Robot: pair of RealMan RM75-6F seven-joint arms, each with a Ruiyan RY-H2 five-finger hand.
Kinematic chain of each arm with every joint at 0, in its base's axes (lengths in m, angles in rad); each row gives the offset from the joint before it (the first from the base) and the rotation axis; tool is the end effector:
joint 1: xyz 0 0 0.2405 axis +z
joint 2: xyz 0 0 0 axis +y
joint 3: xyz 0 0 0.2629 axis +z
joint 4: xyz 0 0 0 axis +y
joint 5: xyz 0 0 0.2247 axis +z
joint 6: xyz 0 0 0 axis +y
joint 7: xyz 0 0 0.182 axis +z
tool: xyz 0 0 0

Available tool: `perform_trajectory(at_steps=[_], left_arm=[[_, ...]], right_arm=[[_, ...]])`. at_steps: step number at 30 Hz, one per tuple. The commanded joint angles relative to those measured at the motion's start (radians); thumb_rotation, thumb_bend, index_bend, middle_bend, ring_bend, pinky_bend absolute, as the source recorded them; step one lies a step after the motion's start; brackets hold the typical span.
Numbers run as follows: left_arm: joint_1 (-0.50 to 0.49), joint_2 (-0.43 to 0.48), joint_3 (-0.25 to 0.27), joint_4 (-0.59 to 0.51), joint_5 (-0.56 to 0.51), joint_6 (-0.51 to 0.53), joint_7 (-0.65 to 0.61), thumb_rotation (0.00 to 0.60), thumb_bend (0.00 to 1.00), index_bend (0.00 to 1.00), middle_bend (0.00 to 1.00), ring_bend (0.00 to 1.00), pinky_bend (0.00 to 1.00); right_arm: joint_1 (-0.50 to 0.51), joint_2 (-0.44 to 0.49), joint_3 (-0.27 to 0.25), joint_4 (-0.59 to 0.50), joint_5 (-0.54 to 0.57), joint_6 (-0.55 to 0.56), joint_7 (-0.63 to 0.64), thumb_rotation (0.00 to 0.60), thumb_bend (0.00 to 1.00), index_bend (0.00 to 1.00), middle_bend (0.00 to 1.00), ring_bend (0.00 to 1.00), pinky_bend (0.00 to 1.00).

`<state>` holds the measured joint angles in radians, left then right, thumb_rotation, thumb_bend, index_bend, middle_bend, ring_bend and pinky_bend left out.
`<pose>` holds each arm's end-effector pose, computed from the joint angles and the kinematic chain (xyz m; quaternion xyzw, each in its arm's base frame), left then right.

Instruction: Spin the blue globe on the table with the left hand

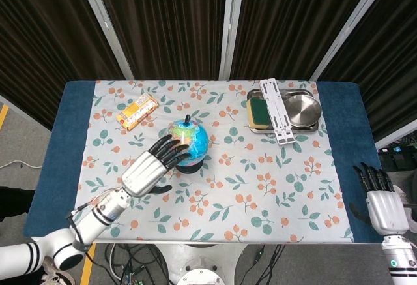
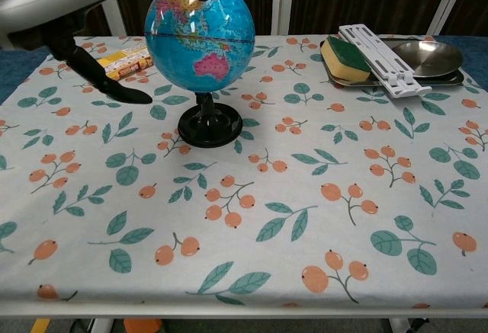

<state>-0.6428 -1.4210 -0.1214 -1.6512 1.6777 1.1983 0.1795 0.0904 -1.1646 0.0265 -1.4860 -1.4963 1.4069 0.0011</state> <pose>-0.0858 0.3170 0.0105 -0.7608 -0.2224 -0.5201 0.3183 -0.3531 -0.2185 0.1308 0.6233 -0.3927 0.3362 0.5868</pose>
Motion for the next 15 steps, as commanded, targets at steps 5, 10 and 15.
perform_trajectory(at_steps=[5,10,15], left_arm=[[0.006,-0.006,0.005,0.013,-0.008,0.014,0.030,0.600,0.04,0.18,0.12,0.07,0.08],[0.026,0.006,0.016,0.012,-0.030,0.026,0.047,0.600,0.04,0.18,0.12,0.07,0.08],[0.077,0.046,0.038,0.022,-0.076,0.054,0.030,0.600,0.04,0.18,0.12,0.07,0.08]], right_arm=[[-0.001,-0.002,0.000,0.007,0.001,-0.001,0.006,0.600,0.22,0.00,0.00,0.00,0.00],[0.001,-0.004,0.000,0.005,-0.001,-0.001,0.002,0.600,0.22,0.00,0.00,0.00,0.00],[0.000,-0.001,0.002,0.003,0.002,0.000,0.000,0.600,0.22,0.00,0.00,0.00,0.00]])
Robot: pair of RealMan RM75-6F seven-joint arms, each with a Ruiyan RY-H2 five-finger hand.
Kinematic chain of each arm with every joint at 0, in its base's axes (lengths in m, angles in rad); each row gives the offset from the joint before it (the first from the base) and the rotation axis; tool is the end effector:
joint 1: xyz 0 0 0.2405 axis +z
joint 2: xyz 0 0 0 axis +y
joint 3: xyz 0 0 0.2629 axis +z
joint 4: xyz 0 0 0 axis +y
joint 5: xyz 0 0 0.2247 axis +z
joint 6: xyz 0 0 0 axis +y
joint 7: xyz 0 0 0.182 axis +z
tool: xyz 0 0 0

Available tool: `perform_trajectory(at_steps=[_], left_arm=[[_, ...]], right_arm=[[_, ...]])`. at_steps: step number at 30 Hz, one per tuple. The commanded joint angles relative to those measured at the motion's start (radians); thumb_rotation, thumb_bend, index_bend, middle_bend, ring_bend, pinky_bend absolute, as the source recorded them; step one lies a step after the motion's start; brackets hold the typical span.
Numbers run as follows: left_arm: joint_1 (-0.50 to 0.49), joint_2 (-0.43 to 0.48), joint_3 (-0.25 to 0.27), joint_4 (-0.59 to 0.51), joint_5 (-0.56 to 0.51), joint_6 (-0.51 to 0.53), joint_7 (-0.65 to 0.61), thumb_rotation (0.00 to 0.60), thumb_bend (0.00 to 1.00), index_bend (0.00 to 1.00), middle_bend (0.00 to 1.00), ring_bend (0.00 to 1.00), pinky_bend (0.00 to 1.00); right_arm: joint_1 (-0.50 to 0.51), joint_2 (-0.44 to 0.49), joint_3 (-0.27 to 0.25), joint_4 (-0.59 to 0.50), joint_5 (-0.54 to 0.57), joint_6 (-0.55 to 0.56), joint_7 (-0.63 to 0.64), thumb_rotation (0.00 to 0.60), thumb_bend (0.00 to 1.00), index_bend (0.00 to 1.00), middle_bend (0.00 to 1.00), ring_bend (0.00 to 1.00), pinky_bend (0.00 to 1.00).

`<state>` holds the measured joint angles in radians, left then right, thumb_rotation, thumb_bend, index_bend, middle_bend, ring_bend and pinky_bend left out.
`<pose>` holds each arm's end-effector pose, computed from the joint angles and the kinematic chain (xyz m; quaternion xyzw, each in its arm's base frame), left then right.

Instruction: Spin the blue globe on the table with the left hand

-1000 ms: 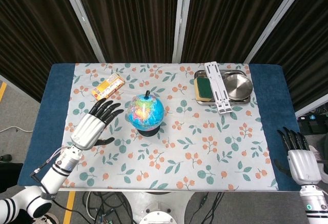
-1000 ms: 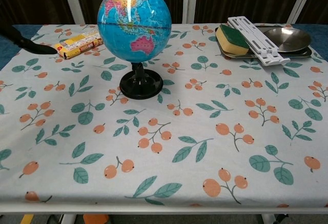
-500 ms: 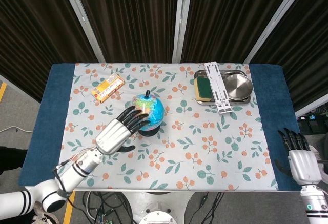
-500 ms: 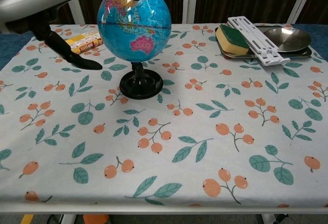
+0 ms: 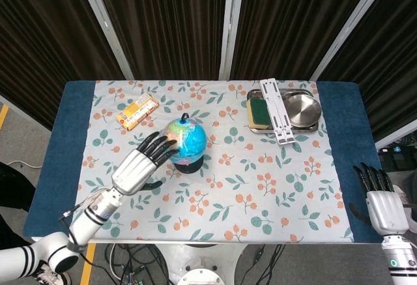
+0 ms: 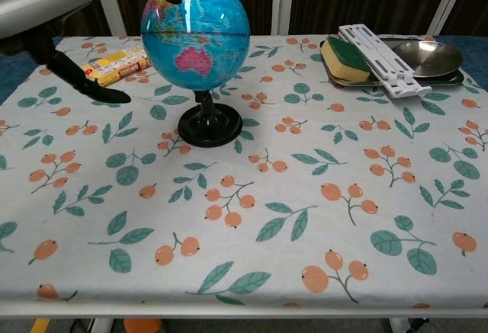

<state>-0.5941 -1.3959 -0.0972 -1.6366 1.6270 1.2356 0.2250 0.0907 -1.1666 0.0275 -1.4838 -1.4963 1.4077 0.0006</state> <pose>-0.1187 0.3194 0.0200 -0.7526 -0.2326 -0.4930 0.3693 -0.3531 -0.2188 0.1306 0.6231 -0.3919 0.3367 0.5872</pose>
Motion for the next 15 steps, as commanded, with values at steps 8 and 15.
perform_trajectory(at_steps=[8,15], left_arm=[[0.145,0.109,0.045,0.054,-0.089,0.113,-0.098,0.600,0.04,0.18,0.12,0.07,0.08],[0.248,0.170,0.075,0.086,-0.119,0.199,-0.145,0.600,0.04,0.18,0.12,0.07,0.08]], right_arm=[[0.001,0.002,0.001,-0.004,0.002,-0.003,-0.006,0.600,0.22,0.00,0.00,0.00,0.00],[0.005,0.001,-0.001,-0.018,-0.003,-0.006,-0.020,0.600,0.22,0.00,0.00,0.00,0.00]])
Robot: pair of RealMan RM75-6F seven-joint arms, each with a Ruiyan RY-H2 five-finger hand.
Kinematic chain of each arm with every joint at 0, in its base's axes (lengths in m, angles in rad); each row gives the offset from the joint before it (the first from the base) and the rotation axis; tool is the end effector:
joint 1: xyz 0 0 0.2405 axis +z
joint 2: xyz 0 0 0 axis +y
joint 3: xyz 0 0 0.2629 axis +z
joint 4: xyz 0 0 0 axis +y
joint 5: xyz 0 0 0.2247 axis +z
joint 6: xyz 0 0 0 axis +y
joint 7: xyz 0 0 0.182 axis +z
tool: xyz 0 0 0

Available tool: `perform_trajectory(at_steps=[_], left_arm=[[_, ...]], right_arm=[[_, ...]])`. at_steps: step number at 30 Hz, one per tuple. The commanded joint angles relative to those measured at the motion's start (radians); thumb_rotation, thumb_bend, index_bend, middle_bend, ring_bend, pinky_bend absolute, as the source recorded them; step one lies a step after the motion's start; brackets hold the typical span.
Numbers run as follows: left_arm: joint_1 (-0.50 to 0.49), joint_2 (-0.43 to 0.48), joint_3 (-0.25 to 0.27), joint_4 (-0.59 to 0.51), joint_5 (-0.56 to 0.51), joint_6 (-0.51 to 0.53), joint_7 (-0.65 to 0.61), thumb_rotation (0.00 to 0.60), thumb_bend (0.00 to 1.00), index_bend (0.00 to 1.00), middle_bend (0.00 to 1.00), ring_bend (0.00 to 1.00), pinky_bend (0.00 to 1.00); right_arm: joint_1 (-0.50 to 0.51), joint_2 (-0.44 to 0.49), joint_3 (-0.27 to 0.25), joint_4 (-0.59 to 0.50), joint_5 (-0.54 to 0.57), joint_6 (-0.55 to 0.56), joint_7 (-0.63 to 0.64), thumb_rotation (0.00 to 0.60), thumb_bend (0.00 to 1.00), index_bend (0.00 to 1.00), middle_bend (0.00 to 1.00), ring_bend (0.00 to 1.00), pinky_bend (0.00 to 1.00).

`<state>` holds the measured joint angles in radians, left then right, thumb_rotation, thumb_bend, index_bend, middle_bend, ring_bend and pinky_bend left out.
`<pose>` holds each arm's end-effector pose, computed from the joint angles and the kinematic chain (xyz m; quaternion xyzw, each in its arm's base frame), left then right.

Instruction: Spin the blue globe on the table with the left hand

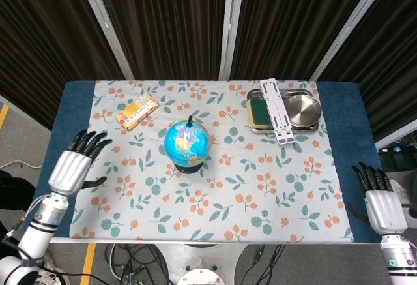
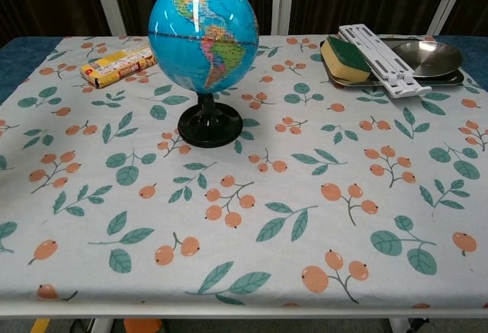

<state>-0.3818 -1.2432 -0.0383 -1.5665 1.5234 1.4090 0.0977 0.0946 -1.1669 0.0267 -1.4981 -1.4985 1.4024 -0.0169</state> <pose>-0.2427 0.3011 0.0944 -0.6768 -0.3042 -0.4416 0.5043 -0.3492 -0.2196 0.1275 0.6271 -0.3908 0.3355 0.5843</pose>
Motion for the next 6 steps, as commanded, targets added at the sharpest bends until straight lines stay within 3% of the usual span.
perform_trajectory(at_steps=[1,6], left_arm=[[0.059,0.023,0.025,0.022,-0.021,0.041,-0.023,0.600,0.04,0.18,0.12,0.07,0.08],[0.153,0.030,0.064,0.072,-0.036,0.106,-0.054,0.600,0.04,0.18,0.12,0.07,0.08]], right_arm=[[0.002,0.002,0.000,-0.009,-0.002,-0.001,-0.006,0.600,0.22,0.00,0.00,0.00,0.00],[0.007,0.002,0.001,-0.030,-0.010,0.001,-0.026,0.600,0.22,0.00,0.00,0.00,0.00]])
